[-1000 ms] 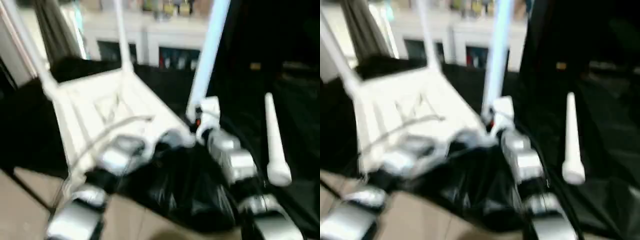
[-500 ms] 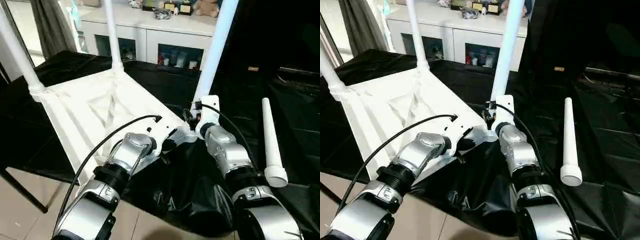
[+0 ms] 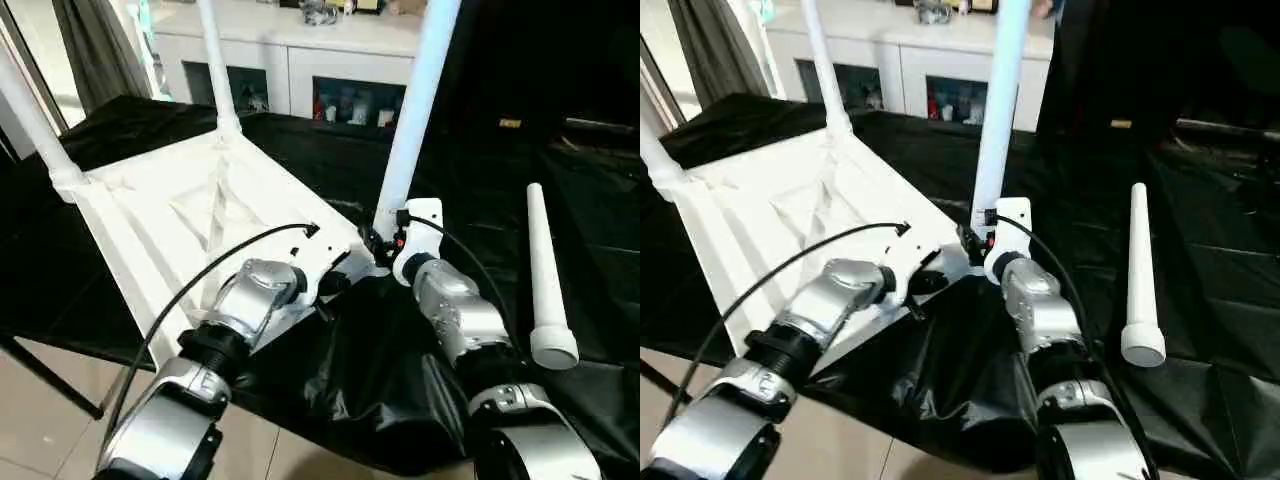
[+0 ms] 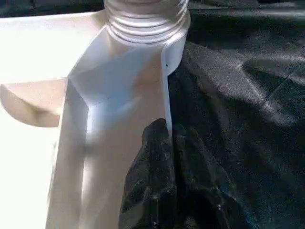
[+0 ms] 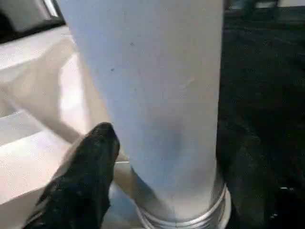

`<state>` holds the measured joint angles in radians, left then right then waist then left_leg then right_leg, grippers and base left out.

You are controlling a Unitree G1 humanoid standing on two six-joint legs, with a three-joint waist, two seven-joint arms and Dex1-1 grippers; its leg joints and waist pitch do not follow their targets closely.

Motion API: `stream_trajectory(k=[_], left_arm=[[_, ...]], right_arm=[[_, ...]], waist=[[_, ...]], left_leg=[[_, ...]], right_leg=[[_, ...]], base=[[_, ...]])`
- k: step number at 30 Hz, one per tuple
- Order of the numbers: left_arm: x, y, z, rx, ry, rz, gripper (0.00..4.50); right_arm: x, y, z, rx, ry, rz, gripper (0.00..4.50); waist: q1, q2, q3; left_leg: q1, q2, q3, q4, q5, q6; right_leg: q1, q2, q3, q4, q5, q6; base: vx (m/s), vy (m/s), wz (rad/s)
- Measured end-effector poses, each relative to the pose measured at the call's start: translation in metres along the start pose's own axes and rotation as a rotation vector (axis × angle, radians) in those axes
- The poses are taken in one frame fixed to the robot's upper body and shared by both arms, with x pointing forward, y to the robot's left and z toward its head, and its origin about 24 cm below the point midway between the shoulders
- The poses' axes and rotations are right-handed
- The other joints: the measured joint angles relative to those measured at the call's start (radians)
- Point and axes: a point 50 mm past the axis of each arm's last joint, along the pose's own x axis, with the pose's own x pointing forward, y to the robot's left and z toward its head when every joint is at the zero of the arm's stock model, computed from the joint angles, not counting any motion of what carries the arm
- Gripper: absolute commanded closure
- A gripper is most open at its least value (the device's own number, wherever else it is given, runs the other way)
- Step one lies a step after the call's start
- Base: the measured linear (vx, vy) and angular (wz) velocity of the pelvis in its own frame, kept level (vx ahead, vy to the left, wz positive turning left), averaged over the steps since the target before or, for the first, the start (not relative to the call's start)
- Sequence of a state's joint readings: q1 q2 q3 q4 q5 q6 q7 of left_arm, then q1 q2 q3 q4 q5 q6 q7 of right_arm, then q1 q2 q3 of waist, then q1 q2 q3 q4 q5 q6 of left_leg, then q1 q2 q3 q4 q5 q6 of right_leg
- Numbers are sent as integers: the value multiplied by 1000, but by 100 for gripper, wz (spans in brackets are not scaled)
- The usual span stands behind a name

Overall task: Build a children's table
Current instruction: Rotate leg to tighten

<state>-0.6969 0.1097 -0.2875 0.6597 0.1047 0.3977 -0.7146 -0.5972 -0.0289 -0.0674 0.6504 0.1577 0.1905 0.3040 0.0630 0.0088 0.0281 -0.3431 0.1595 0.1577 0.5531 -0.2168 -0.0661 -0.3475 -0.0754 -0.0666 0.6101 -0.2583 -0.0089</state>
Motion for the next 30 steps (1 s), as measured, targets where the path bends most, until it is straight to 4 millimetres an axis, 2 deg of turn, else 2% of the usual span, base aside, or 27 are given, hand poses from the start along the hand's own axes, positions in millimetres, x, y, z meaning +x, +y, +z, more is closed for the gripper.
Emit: stream_trajectory(k=[1,3,7,11,13,16,19,28,30], left_arm=[[-1,1,0,8,-2,0,450],[-6,3,-1,28,-11,-7,450],[-12,7,-3,63,-12,-22,450],[-30,11,-11,141,-12,-95,450],[-39,12,-16,153,-12,-146,450],[-51,10,-23,184,-18,-228,450],[-65,13,-31,205,3,-284,450],[-75,10,-37,218,27,-365,450],[-75,10,-37,217,26,-368,450]], right_arm=[[-2,-1,1,-5,-4,14,93],[-5,-3,4,-26,-5,63,63],[-12,-3,4,-63,6,140,34],[-31,-6,4,-210,52,289,14],[-38,-4,2,-277,73,363,14],[-49,-6,-5,-313,130,460,14],[-61,-5,-5,-338,156,569,14],[-66,4,-8,-329,180,694,14],[-65,5,-8,-325,178,697,31]], waist=[[1,2,0],[0,6,3],[-1,6,4],[-1,6,5],[0,6,5],[5,8,7],[11,10,8],[26,10,8],[26,10,8]], left_leg=[[-2,3,1,0,7,0],[-7,6,4,0,17,2],[-8,8,9,0,19,6],[-12,9,10,2,18,9],[-15,9,10,3,18,10],[-19,10,11,7,16,13],[-23,11,11,14,13,17],[-24,12,13,23,12,20],[-24,12,13,25,12,20]], right_leg=[[-1,1,-2,1,0,0],[-4,3,-3,0,0,0],[-6,3,-3,-1,0,-1],[-11,3,-2,-2,-1,-1],[-17,3,-2,0,-1,-1],[-19,3,-3,0,-1,-1],[-20,3,-3,1,-1,-1],[-20,2,-2,6,-1,-1],[-20,2,-2,7,-1,-1]], base=[[0,0,0],[0,0,0],[0,0,0],[0,0,0],[0,0,0],[0,0,0],[0,0,0],[0,0,0],[0,0,0]])
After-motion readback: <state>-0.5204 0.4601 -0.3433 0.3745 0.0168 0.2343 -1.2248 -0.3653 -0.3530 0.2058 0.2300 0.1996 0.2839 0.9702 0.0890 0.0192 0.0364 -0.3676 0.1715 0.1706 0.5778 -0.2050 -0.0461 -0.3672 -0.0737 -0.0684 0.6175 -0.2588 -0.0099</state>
